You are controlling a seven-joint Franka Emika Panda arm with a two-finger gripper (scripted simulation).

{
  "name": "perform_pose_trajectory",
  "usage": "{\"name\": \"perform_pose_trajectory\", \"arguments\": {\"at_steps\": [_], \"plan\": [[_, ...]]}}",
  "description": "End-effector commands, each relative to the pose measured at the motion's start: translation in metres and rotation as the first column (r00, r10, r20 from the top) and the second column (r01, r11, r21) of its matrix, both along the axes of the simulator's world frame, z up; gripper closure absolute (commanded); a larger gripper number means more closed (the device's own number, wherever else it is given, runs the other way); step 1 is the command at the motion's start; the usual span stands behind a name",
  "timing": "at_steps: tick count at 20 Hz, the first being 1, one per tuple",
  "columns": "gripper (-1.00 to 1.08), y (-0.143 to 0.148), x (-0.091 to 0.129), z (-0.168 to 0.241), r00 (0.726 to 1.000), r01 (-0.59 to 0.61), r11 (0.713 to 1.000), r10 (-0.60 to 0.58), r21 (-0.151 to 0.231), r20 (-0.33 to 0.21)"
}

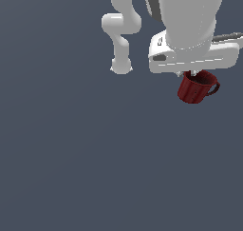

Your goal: Pick up the object and move it to a goal position.

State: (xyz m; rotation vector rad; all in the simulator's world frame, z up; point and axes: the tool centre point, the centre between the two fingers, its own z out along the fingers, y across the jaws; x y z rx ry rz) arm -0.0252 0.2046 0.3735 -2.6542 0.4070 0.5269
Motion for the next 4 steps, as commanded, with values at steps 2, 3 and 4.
{"name": "perform_pose_trajectory", "arguments": {"at_steps": [2,3,4], "plan": [[1.08,0.0066,-0.0001,0.0091,1.0,0.002,1.0,-0.002,0.001,0.002],[1.08,0.0073,-0.0001,0.0098,1.0,0.002,1.0,-0.002,0.001,0.002],[1.08,0.0075,-0.0001,0.01,1.0,0.002,1.0,-0.002,0.001,0.002]]}}
